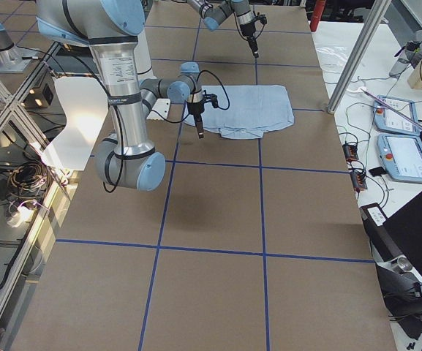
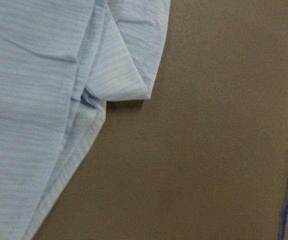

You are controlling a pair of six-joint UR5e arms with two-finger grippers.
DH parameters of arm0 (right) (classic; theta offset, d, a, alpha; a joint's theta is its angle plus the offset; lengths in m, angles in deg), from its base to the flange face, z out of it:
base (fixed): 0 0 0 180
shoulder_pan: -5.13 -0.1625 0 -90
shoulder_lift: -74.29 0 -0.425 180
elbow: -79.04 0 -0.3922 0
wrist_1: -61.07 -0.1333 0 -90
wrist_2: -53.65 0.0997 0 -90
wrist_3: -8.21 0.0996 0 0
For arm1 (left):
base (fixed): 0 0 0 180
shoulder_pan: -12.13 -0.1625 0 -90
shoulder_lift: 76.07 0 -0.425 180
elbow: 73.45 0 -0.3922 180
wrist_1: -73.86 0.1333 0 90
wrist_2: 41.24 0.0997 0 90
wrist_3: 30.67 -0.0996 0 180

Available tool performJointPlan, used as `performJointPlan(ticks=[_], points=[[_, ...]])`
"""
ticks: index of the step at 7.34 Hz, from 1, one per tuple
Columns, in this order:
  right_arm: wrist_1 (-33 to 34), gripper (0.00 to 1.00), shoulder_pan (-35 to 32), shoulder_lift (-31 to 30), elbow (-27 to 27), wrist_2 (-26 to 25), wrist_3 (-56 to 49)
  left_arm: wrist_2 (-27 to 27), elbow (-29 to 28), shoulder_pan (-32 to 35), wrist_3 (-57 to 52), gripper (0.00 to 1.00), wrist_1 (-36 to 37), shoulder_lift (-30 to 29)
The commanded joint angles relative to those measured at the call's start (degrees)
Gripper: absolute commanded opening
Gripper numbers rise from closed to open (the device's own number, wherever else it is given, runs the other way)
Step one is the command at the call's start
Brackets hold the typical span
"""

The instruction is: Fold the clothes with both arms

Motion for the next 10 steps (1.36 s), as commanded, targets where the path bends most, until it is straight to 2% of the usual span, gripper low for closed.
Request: performJointPlan(ticks=[1, 3, 4, 5, 7, 10], points=[[-0.29, 1.0, -0.26, 3.78, 1.68, 0.24, 10.6, -0.42, 0.08, -0.02, -0.03, 0.54, 0.0, 0.07], [-3.25, 1.0, 1.66, 5.46, 1.86, 0.51, 35.35, -0.42, 0.08, -0.02, -0.03, 0.54, 0.0, -0.02], [-9.72, 0.98, 3.24, 5.2, 2.99, 0.16, 49.04, -0.33, 0.08, -0.02, -0.03, 0.54, -0.08, -0.02], [-12.65, 0.98, 4.56, 5.46, 4.57, -0.63, 60.49, -0.33, 0.08, -0.02, -0.11, 0.54, -0.09, 0.07], [-12.94, 0.93, 7.63, 5.55, 4.85, -5.26, 74.34, -0.07, 0.08, -0.02, -0.2, 0.54, -0.09, -0.02], [-12.94, 0.88, 8.96, 5.03, 4.68, -6.69, 80.53, 0.37, -0.01, -0.11, -0.47, 0.54, -0.09, -0.11]])
